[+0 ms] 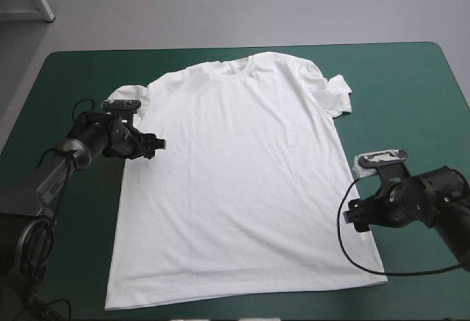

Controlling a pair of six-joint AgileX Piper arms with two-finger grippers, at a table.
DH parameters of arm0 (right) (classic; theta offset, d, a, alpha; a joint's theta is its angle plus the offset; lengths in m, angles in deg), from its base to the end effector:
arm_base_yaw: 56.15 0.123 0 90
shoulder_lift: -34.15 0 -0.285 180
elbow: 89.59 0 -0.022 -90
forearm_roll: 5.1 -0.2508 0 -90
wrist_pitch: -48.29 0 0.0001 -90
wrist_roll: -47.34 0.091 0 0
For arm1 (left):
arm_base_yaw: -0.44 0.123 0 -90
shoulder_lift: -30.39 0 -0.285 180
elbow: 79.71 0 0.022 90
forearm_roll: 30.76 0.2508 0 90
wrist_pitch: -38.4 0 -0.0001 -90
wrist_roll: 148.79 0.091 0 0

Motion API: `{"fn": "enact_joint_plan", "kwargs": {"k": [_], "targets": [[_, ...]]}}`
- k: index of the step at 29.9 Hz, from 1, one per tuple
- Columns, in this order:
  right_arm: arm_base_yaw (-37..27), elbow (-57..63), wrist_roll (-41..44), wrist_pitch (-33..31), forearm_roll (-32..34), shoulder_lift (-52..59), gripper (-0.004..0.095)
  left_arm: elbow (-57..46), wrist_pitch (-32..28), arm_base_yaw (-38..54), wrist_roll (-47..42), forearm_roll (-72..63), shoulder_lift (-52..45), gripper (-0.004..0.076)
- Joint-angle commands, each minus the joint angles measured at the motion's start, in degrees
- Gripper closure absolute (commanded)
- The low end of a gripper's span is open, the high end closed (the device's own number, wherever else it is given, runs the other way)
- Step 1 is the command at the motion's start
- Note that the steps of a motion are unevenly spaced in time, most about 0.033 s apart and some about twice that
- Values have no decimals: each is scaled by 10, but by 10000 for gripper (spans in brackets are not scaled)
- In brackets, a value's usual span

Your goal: Fold the cloth

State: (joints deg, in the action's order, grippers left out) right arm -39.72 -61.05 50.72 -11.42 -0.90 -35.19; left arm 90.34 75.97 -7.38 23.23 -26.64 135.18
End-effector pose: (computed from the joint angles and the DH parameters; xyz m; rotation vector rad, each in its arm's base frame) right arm 0.1796 0.0470 0.2931 -0.3452 2.7227 -0.0020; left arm 0.3493 -0.0439 0.2331 0.0576 2.6547 -0.0138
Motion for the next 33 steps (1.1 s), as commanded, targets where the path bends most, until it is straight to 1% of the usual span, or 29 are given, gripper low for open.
{"fn": "enact_joint_plan", "kwargs": {"k": [1, 6, 12, 15, 18, 21, 23, 25, 28, 33], "targets": [[-3, -20, 0, 39, 8, -19, 71, 28, -57, 1, -13, 15, -2, 207], [-3, -42, 2, 58, 6, -66, 84, 48, -62, 7, -55, 68, 27, 207], [-3, -101, 2, 78, 8, -117, 89, 48, -66, 35, -53, 50, 52, 211], [-3, -150, -1, 77, 15, -150, 89, 48, -63, 34, -15, 24, 71, 221], [-6, -208, -2, 77, 19, -189, 89, 48, -58, 34, 46, -51, 89, 274], [-24, -271, -12, 77, 9, -241, 89, 48, -42, 34, 93, -119, 108, 367], [-40, -312, -21, 76, -4, -274, 89, 48, -32, 34, 96, -126, 121, 447], [-58, -348, -45, 76, -34, -310, 89, 47, -21, 34, 96, -126, 134, 525], [-78, -391, -70, 76, -68, -360, 94, 46, -13, 34, 97, -124, 147, 606], [-85, -448, -82, 77, -75, -437, 169, 46, -14, 34, 100, -122, 156, 724]]}}
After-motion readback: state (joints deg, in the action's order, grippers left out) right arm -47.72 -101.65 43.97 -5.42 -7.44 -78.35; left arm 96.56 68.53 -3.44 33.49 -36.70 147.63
